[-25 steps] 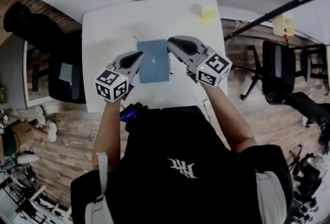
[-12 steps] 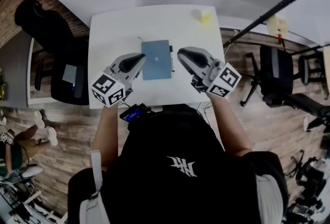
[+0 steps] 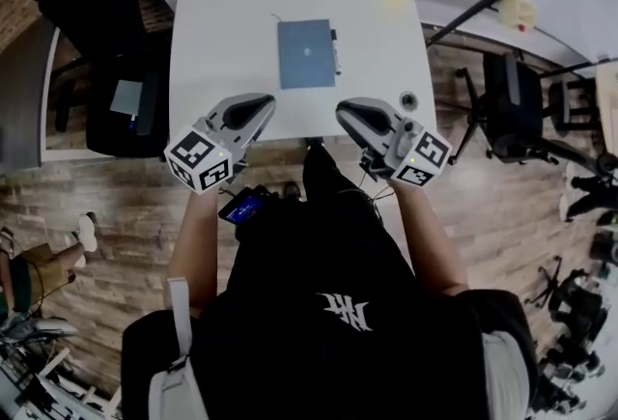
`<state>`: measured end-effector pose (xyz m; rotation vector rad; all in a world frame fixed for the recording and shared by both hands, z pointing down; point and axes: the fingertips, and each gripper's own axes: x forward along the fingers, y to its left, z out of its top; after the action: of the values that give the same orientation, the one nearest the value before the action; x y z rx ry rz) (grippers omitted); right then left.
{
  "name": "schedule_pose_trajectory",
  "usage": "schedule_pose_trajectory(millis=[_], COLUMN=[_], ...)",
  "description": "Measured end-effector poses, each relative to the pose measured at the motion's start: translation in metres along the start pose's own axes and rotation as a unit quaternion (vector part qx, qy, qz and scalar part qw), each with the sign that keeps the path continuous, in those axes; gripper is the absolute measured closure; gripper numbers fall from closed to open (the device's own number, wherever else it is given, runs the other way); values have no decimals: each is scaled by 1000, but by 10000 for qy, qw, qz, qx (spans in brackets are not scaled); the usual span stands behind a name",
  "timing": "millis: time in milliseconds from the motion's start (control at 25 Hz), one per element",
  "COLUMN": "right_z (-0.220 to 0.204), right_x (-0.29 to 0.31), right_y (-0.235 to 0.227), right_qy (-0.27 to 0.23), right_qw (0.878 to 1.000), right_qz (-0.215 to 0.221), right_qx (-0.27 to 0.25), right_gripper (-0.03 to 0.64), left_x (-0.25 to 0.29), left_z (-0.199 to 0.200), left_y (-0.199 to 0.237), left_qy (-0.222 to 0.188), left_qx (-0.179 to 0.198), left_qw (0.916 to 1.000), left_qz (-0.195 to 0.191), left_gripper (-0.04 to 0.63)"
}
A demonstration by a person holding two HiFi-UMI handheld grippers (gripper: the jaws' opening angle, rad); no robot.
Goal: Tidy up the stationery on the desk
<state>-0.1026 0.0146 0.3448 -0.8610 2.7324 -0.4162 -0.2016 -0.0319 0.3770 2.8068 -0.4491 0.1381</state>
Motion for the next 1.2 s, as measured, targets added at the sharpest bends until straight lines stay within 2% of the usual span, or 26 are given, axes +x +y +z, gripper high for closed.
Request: schedule_pose_trajectory(millis=[280, 440, 680, 960, 1200], right_z=[-26, -37, -38, -17, -21], right_x=[-13, -23, -44, -70, -99], right_y=[59, 65, 82, 100, 95], right_qy=[229, 569, 567, 617, 746], right_qw=[9997, 9981, 9984, 9970, 9957], right_qz=[14, -221, -43, 270, 359], right_qx=[17, -79, -45, -390, -427], right_gripper=[561, 561, 561, 561, 566], left_x=[-45, -56, -62, -40, -20], left_z=[-30, -37, -33, -32, -40], left_y=[-37, -53, -69, -110, -135], left_qy=[-154, -159, -305, -261, -129], left_qx=[-205, -229, -200, -208, -211], left_qw=[9997, 9996, 9990, 9991, 9991], left_qz=[59, 97, 270, 265, 337], left_gripper=[583, 584, 584, 584, 584])
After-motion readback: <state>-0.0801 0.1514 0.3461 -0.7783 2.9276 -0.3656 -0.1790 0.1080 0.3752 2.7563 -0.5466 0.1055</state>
